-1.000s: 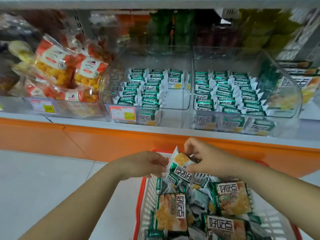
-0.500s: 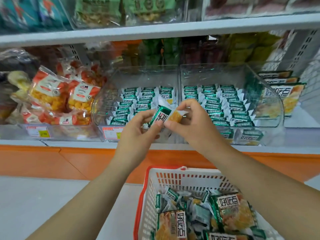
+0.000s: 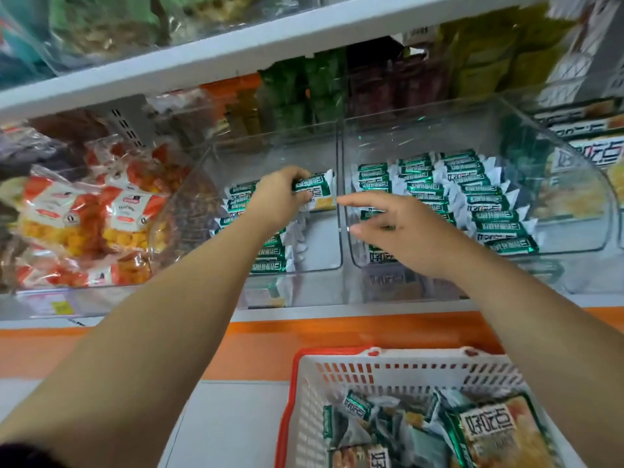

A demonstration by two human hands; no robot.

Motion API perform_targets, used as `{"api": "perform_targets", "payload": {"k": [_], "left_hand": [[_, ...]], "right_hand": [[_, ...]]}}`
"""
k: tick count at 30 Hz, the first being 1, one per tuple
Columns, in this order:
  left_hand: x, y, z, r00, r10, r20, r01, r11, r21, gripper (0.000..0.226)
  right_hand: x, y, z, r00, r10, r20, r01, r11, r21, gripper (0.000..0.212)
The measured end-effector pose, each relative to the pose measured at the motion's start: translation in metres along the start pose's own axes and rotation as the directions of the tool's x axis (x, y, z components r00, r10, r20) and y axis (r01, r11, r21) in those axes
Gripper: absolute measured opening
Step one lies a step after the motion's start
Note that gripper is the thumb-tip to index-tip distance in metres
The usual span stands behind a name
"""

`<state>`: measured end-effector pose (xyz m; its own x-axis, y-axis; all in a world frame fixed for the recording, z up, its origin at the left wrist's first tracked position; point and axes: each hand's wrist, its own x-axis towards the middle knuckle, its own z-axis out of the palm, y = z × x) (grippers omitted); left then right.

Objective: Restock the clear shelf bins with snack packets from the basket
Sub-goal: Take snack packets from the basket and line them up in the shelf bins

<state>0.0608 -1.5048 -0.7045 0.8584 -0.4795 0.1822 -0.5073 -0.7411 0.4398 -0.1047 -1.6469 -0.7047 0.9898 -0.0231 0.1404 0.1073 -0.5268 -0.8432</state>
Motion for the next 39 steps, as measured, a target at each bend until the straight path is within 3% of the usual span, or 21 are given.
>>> {"api": "perform_targets", "payload": {"k": [5,19,23,26,28,30,32,34,36,39], "left_hand": [[0.036,0.004,0.024,0.992,-0.002,0.128,-0.019,0.987,0.162,0.04],[0.04,-0.002,0.038,0.996,-0.047,0.075,0.011,0.908,0.42,0.043],[0.037,-0.008,0.031,0.999,-0.02,0.049,0.005,0.96,0.28,0.038],[0.016,-0.007,0.017,0.998,0.033,-0.048,-0.03,0.998,0.05,0.034],[-0.02,-0.001,0.008,0.982,0.102,-0.158,-0.12,0.987,-0.104,0.033],[-0.066,0.005,0.002,0.931,0.206,-0.3,-0.269,0.945,-0.187,0.031],[-0.113,0.001,0.006,0.87,0.308,-0.386,-0.395,0.903,-0.169,0.027],[-0.153,-0.008,0.018,0.859,0.351,-0.373,-0.434,0.885,-0.167,0.022],[-0.185,-0.026,0.04,0.897,0.354,-0.265,-0.41,0.89,-0.198,0.022],[-0.214,-0.061,0.077,0.971,0.238,0.027,-0.232,0.961,-0.15,0.025]], "right_hand": [[0.002,0.007,0.001,1.0,-0.001,-0.015,0.001,1.0,0.03,0.038],[0.0,0.007,0.003,0.999,-0.042,-0.009,0.042,0.999,-0.012,0.044],[0.0,0.01,0.005,0.997,-0.069,-0.022,0.068,0.997,-0.028,0.046],[-0.004,0.015,0.017,0.969,-0.17,-0.178,0.128,0.965,-0.228,0.04],[-0.011,0.019,0.029,0.87,-0.381,-0.313,0.229,0.874,-0.427,0.027],[-0.025,0.027,0.042,0.736,-0.576,-0.355,0.346,0.771,-0.534,0.015],[-0.043,0.036,0.058,0.688,-0.677,-0.26,0.432,0.671,-0.603,0.009],[-0.06,0.05,0.072,0.721,-0.687,-0.088,0.48,0.588,-0.651,0.007],[-0.073,0.069,0.085,0.8,-0.595,0.083,0.481,0.552,-0.681,0.012],[-0.091,0.102,0.106,0.912,-0.344,0.224,0.401,0.631,-0.664,0.025]]}}
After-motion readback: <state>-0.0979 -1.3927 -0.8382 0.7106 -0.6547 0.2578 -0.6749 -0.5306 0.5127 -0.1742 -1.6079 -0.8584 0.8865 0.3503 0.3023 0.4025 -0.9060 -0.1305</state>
